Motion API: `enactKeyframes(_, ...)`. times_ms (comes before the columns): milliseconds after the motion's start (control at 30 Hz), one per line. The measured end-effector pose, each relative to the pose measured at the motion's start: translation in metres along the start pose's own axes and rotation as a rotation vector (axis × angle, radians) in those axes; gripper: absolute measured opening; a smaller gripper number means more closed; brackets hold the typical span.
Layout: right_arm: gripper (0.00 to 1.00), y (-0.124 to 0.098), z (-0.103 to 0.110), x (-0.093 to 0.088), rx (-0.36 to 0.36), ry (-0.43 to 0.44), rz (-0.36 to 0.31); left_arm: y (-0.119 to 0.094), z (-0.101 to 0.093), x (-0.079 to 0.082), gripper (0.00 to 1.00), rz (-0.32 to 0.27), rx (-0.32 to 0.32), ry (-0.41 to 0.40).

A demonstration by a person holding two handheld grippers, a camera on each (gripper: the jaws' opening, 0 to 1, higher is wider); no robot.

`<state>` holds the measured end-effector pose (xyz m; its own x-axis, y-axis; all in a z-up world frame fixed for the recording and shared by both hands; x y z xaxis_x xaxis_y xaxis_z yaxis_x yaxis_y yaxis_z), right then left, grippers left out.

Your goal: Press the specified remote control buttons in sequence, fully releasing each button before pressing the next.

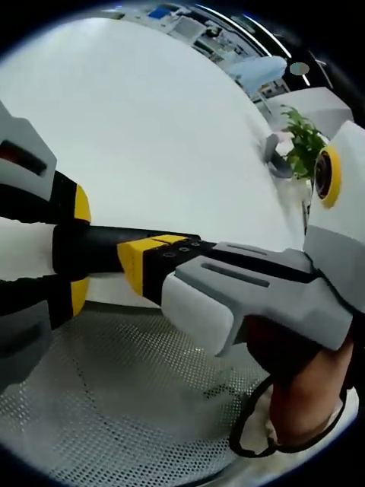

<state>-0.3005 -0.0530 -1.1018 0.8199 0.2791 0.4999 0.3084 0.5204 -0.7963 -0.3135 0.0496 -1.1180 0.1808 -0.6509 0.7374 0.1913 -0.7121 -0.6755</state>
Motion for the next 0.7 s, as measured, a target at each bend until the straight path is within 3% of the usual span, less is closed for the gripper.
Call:
enactKeyframes(367, 0.00, -0.017, -0.001, 0.010, -0.013, -0.032, -0.104, 0.001, 0.002, 0.001, 0.24, 0.008, -0.013, 0.012)
enactKeyframes(500, 0.10, -0.028, -0.002, 0.016, -0.009, -0.028, -0.212, 0.001, 0.002, 0.001, 0.24, 0.010, -0.019, 0.017)
enactKeyframes(700, 0.13, -0.049, -0.012, 0.025, -0.042, -0.025, -0.343, 0.001, 0.005, 0.001, 0.24, 0.023, -0.045, 0.018)
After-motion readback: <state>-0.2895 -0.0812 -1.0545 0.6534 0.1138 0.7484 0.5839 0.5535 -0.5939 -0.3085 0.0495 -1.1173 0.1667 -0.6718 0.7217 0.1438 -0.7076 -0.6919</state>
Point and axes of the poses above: the point that each gripper's makers call its tool centre point, and the gripper's own axes: y roughly forward along the fingers, z roughly to its left, x roughly out of its top, the point moved 9 cm from there along -y, roughly backward along the fingers, and after that the axes turned 13 degrees about -z, right-handed, at the moved point
